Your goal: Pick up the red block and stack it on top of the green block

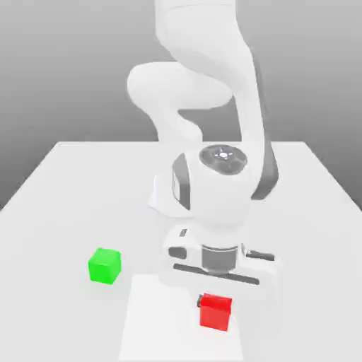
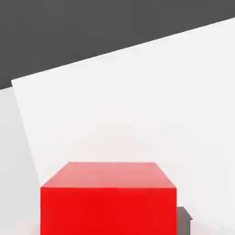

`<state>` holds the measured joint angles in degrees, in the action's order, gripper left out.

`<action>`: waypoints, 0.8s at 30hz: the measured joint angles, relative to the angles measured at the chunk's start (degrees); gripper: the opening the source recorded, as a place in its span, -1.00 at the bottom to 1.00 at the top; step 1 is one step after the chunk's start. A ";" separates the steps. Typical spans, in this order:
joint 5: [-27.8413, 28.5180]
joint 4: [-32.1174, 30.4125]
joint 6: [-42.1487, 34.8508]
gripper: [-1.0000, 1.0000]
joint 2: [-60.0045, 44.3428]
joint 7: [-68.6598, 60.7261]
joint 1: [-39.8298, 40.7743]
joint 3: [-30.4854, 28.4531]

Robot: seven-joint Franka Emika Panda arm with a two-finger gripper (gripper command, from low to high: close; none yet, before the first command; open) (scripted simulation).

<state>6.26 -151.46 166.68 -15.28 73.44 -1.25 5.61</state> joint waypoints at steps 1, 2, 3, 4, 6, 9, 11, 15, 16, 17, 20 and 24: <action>-0.76 -0.27 -1.45 -1.00 1.75 -0.55 0.41 0.58; -1.58 -0.57 -3.06 -1.00 3.67 -1.13 0.73 1.08; -2.47 -0.87 -4.75 -1.00 5.67 -1.81 0.87 1.42; -3.38 -1.19 -6.47 -1.00 7.70 -2.50 0.97 1.72; -3.24 -2.34 -8.57 -1.00 10.98 -3.46 2.48 0.78; -1.02 -4.76 -9.93 -1.00 14.85 -4.77 7.75 -1.30; 0.16 -6.47 -10.57 -1.00 17.32 -6.03 10.76 -2.82; 1.28 -9.98 -11.68 -1.00 22.12 -9.48 14.65 -6.12; 1.38 -10.87 -11.94 -1.00 23.29 -10.46 15.55 -7.20; 1.42 -11.75 -12.18 -1.00 24.44 -11.49 16.46 -8.31; 1.22 -14.43 -12.88 -1.00 27.76 -14.76 18.92 -11.96; -0.10 -17.24 -12.19 -1.00 29.65 -18.96 21.02 -16.00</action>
<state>6.16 -168.70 154.49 14.38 54.47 19.77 -10.39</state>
